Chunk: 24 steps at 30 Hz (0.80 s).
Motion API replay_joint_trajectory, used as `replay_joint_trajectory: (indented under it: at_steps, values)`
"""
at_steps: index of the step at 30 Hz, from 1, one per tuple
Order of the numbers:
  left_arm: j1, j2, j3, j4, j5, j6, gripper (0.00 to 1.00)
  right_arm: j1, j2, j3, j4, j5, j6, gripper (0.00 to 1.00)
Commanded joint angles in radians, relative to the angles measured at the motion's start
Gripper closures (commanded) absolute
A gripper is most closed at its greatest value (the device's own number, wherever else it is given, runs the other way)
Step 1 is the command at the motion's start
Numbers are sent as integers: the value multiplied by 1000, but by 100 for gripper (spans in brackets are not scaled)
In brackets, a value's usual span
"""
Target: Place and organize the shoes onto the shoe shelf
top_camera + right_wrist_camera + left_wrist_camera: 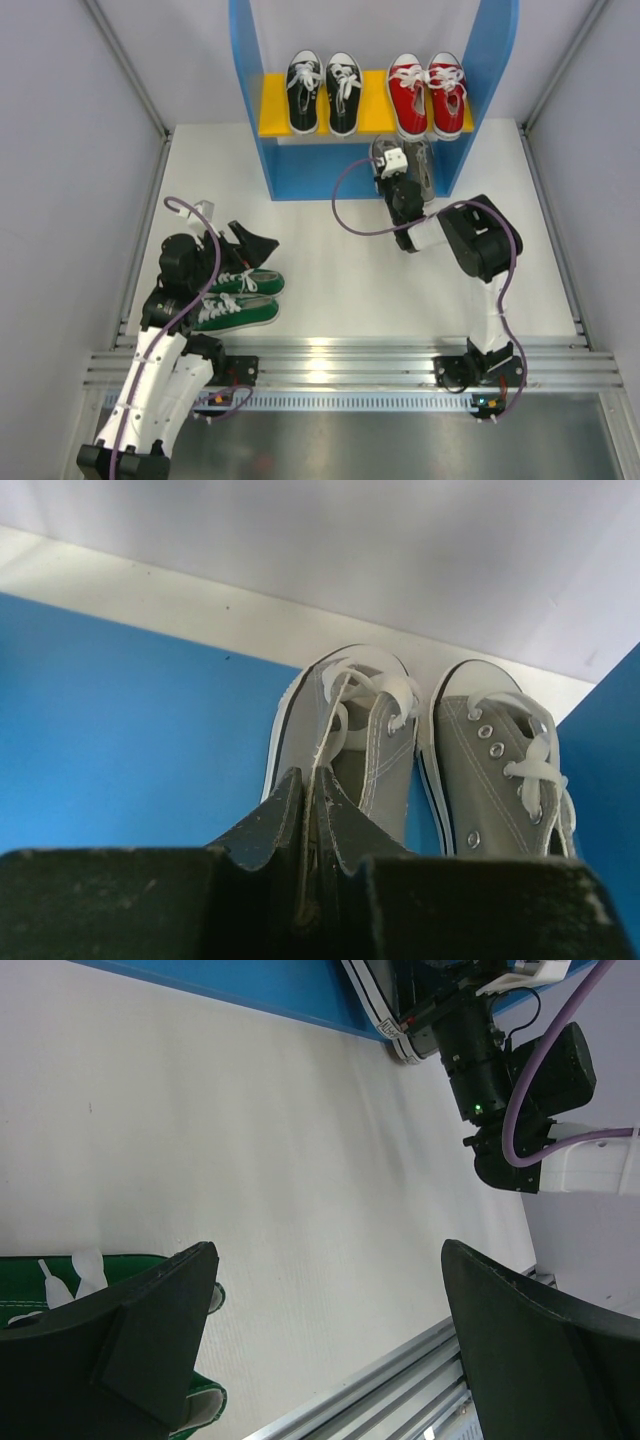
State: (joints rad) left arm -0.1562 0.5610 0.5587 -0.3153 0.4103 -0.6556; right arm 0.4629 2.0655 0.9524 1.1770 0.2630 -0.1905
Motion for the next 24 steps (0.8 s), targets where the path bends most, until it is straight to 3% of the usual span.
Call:
replay_joint_trajectory:
  at_steps: [1,9,14,24]
  values:
    - [0,2,26,45,4,8,1,-18,-11,55,90,-15,-9,100]
    - [0,-4,24,45,5,10,1,-26,-22,77,10,-24,-21,100]
    - [0,-7,23,45,5,10,1,-24,-31,68,6,-25,-29,72]
    - [0,-15,27,36,2,13,1,-26,-54,22,52,-10,-29,62]
